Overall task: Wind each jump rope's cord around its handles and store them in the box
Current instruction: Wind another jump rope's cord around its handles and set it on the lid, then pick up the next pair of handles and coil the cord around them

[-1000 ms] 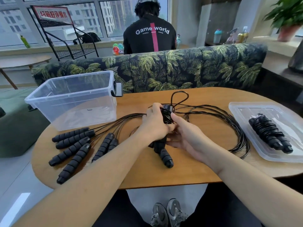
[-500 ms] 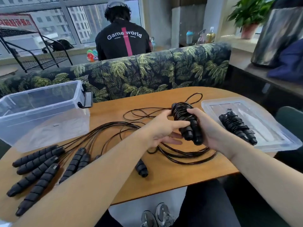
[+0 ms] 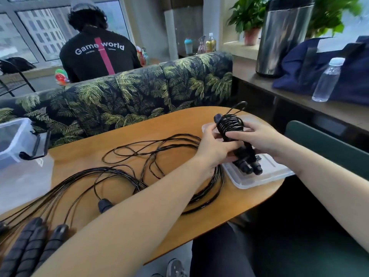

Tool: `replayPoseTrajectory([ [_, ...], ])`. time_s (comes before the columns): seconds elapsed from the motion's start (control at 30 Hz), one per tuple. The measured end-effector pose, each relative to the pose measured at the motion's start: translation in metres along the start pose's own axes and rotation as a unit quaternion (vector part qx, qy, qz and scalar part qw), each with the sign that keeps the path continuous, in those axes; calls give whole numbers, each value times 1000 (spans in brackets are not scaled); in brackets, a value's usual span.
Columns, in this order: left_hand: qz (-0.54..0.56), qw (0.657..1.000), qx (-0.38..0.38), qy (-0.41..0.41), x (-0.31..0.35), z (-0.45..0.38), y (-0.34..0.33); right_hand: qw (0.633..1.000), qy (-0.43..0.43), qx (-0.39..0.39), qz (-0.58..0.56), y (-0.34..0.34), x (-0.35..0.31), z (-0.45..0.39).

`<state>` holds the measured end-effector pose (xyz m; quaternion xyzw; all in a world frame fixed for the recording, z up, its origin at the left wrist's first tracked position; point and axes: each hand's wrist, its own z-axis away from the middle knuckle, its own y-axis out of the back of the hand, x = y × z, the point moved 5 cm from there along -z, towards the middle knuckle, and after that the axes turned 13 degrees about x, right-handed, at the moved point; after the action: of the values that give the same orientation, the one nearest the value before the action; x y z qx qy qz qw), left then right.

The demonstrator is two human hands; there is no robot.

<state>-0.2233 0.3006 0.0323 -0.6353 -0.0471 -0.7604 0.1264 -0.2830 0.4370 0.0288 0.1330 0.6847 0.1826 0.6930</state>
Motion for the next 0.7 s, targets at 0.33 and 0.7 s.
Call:
replayPoseTrajectory([
  [0.33, -113, 993, 6, -31, -13, -28, -42, 994, -54, 76, 62, 67, 55, -35],
  [0.7, -202, 978, 49, -30, -20, -29, -1, 990, -60, 68, 108, 44, 80, -30],
])
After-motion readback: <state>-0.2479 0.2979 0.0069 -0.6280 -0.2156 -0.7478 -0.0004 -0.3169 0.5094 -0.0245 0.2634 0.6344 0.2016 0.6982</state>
